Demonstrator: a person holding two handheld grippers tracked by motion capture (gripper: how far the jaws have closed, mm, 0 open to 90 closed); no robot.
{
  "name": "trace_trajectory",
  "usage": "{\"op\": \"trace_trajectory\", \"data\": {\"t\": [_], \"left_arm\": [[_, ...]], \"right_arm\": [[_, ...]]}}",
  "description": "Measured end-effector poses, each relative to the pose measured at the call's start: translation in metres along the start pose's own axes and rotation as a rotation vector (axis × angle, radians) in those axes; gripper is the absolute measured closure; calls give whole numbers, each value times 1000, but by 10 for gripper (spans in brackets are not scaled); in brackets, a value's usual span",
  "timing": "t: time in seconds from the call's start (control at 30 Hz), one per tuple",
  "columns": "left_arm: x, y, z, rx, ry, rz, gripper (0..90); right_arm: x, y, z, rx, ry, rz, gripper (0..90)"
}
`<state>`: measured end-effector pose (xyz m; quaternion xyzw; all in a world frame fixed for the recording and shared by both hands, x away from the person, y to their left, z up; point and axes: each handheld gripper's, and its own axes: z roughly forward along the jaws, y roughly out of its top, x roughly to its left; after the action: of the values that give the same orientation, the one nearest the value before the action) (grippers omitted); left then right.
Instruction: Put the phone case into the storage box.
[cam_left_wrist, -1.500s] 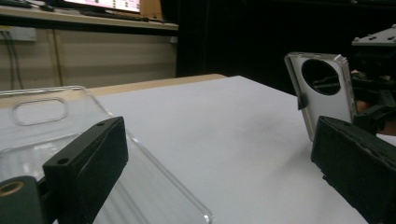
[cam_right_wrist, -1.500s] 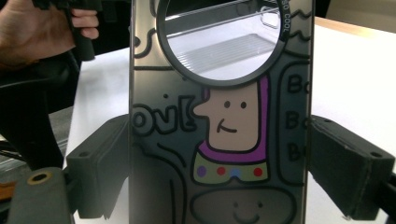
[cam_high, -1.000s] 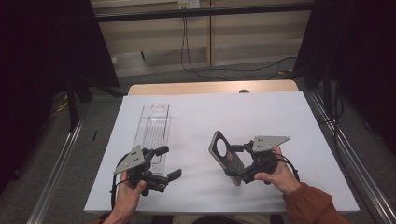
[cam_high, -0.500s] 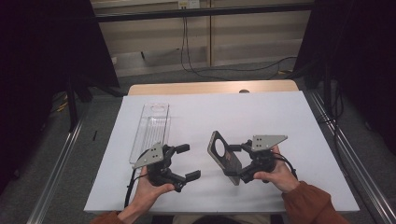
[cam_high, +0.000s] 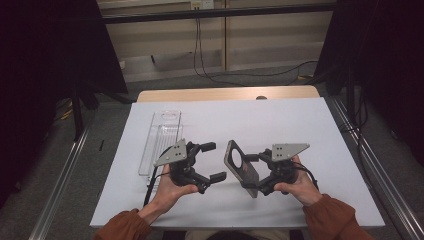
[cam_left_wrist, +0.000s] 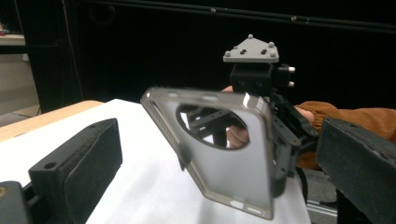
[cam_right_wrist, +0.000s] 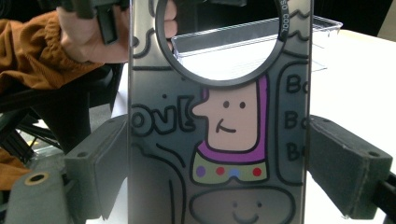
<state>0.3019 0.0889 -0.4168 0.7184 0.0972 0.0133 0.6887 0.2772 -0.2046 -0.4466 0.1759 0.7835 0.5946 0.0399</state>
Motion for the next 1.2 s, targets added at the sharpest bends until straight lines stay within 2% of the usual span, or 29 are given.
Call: {"op": "trace_trajectory", "data": {"t": [0.07,0.17,0.4,0.43,0.47,0.6,0.77,0.8,0.87,1.2], "left_arm": [[2,2,5,0,-9,17,6],[2,2,13,-20,-38,13,6],[7,-1,22,-11,-73,25,6],[7,-2,23,-9,-88,15,6],[8,-3,23,2,-86,29,8],[9,-3,24,-9,-94,21,13],[9,-6,26,6,-110,22,13],[8,-7,28,3,-116,6,13],[8,-8,30,9,-136,13,13],[8,-9,32,5,-154,2,20]], "right_arm": [[0,-1,0,0,5,0,122],[0,-1,0,-6,7,-16,122],[1,0,-2,-19,23,-27,122],[0,0,-2,-20,19,-26,122],[0,0,-2,-22,18,-25,122],[0,-1,-1,-15,37,-23,122],[2,-1,1,-12,51,-31,121],[2,-1,1,-11,53,-33,121],[3,-1,2,-10,62,-30,121],[5,-1,3,-5,81,-36,121]]}}
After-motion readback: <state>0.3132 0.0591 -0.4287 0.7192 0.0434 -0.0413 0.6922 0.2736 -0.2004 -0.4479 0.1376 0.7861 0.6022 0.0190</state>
